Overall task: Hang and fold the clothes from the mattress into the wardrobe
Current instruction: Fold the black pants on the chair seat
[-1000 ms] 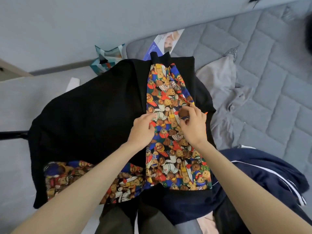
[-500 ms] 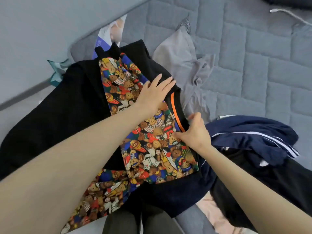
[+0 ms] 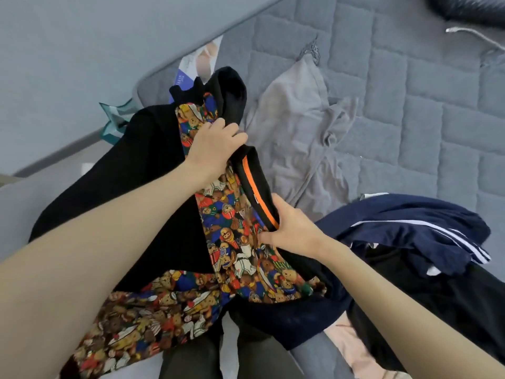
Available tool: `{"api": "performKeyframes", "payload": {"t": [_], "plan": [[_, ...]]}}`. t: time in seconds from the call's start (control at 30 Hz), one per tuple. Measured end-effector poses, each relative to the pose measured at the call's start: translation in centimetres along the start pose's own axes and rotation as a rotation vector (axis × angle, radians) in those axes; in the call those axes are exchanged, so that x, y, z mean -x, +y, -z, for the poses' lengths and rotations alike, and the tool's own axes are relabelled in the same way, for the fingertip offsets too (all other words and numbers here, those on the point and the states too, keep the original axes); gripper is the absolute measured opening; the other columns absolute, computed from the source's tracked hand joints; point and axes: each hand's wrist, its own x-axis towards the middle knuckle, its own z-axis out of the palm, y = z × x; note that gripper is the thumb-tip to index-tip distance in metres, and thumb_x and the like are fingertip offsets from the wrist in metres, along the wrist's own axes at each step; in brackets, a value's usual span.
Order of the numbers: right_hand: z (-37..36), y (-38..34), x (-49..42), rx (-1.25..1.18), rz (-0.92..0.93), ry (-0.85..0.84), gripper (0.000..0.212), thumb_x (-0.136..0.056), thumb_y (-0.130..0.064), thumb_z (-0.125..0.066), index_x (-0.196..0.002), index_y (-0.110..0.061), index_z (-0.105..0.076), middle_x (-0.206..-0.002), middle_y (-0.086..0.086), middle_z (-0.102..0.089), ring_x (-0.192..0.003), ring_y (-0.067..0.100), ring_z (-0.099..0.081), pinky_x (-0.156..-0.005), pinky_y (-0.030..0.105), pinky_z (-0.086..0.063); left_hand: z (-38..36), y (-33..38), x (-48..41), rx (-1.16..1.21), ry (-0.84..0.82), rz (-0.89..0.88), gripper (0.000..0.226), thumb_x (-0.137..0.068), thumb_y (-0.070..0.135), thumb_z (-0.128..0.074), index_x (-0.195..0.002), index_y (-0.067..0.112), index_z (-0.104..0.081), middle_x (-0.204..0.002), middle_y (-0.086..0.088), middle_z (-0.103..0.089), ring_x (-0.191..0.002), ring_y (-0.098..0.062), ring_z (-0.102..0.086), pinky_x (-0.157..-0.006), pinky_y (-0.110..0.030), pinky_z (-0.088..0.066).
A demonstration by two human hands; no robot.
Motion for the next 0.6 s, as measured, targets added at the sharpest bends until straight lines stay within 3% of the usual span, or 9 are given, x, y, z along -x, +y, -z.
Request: {"api": "performKeyframes", "payload": {"t": [0.1,0.2,0.3,0.43,0.53,0.6], "plan": [[-2.3,-3.7,-0.5,-0.083,0.087,-0.162,0.076,-0.077,-0.010,-0.070,-0.140,-0.030,-0.032,-0.091,-0.011,-0.061,-0.070,-0.003,-0.057,-0.063,0.013,-0.045,0.6,-3.2,4.5,-0.002,0.074,0.090,0.052,-0.066,-0.010,-0.067,-0.113,0.012,-0.059,-0.096,-0.010,-0.057,-0.085,-0.033,-0.053,-0.069,-0.040,-0.041],[-6.0,-7.1,-1.1,-0.089,0.107,-0.275,0.082,-0.076,-0.008,-0.068,-0.144,-0.028,-0.028,-0.090,-0.008,-0.062,-0.073,0.002,-0.057,-0.065,0.013,-0.043,1.1,-6.6,10.0,0.005,0.105,0.174,0.058,-0.066,-0.011,-0.067,-0.118,0.013,-0.062,-0.094,-0.012,-0.057,-0.081,-0.034,-0.053,-0.068,-0.041,-0.042],[-10.8,-10.1,-1.5,-0.087,0.109,-0.334,0.096,-0.076,-0.007,-0.067,-0.151,-0.030,-0.010,-0.088,-0.011,-0.056,-0.071,-0.001,-0.053,-0.065,0.009,-0.042,1.1,-9.5,15.7,0.020,0.116,0.269,0.062,-0.066,-0.016,-0.064,-0.122,0.012,-0.062,-0.092,-0.014,-0.054,-0.080,-0.035,-0.052,-0.067,-0.040,-0.043],[-18.5,-12.4,-1.9,-0.078,0.115,-0.326,0.102,-0.079,-0.010,-0.066,-0.152,-0.036,0.000,-0.098,-0.001,-0.062,-0.085,0.012,-0.061,-0.084,0.026,-0.052,-0.9,-12.4,22.6,0.077,0.088,0.408,0.058,-0.072,-0.017,-0.063,-0.123,0.011,-0.061,-0.087,-0.013,-0.050,-0.080,-0.033,-0.051,-0.068,-0.042,-0.045],[-23.8,-13.0,-2.5,-0.027,0.081,-0.294,0.098,-0.083,-0.013,-0.063,-0.152,-0.036,0.003,-0.092,0.001,-0.063,-0.084,0.019,-0.064,-0.083,0.033,-0.055,-3.2,-13.7,26.4,0.110,-0.004,0.506,0.064,-0.076,-0.014,-0.057,-0.132,0.014,-0.054,-0.093,-0.013,-0.046,-0.085,-0.033,-0.048,-0.069,-0.040,-0.039],[-26.3,-13.0,-3.2,-0.009,0.031,-0.317,0.091,-0.088,-0.016,-0.061,-0.152,-0.033,0.001,-0.100,0.005,-0.065,-0.090,0.021,-0.065,-0.086,0.034,-0.054,-4.9,-14.3,28.3,0.146,-0.112,0.572,0.069,-0.081,-0.008,-0.055,-0.143,0.021,-0.042,-0.109,-0.012,-0.043,-0.098,-0.032,-0.045,-0.076,-0.039,-0.037]]}}
